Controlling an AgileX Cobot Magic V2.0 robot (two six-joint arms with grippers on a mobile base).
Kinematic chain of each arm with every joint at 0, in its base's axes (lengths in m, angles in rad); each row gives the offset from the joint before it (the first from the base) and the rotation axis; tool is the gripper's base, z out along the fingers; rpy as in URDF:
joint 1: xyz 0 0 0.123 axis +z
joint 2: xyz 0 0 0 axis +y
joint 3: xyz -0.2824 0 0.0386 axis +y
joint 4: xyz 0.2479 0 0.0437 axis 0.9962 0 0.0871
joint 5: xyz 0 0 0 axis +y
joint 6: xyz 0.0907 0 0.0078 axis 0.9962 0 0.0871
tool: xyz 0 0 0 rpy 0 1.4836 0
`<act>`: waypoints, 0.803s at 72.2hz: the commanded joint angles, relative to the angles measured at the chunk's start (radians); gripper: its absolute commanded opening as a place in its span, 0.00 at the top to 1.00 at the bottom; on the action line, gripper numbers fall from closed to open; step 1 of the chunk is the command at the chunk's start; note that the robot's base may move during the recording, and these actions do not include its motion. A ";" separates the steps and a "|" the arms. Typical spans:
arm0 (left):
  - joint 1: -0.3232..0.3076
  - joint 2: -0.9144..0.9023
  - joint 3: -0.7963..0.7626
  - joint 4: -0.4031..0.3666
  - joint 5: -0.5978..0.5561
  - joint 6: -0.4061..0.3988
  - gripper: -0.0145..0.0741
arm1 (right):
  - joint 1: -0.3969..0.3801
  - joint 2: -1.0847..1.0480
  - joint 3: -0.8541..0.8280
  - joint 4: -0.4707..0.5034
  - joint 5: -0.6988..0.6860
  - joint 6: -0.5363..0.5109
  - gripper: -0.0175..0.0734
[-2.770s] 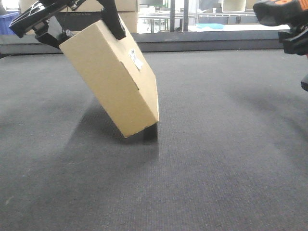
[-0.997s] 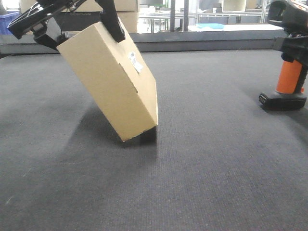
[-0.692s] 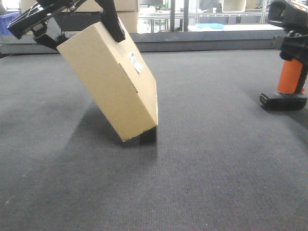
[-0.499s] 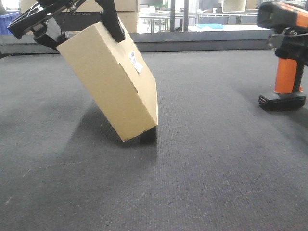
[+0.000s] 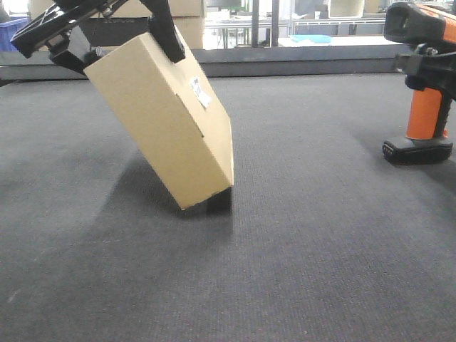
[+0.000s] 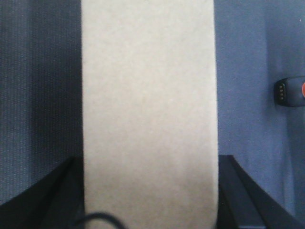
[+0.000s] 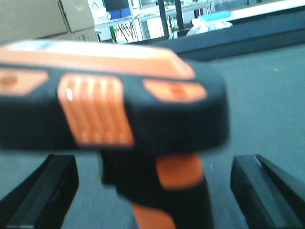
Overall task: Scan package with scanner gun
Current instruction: 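Lower the box back onto the table with the left gripper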
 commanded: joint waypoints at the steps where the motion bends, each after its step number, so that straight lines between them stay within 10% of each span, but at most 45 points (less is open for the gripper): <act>1: -0.005 -0.010 -0.008 -0.009 -0.012 0.004 0.96 | -0.002 -0.021 0.036 -0.032 -0.021 0.000 0.19; 35: 0.178 -0.015 -0.129 0.082 0.221 0.171 0.96 | -0.002 -0.251 0.191 -0.100 0.006 0.000 0.19; 58: 0.253 -0.045 -0.129 0.407 0.313 0.203 0.96 | -0.002 -0.422 0.200 -0.100 0.162 0.000 0.19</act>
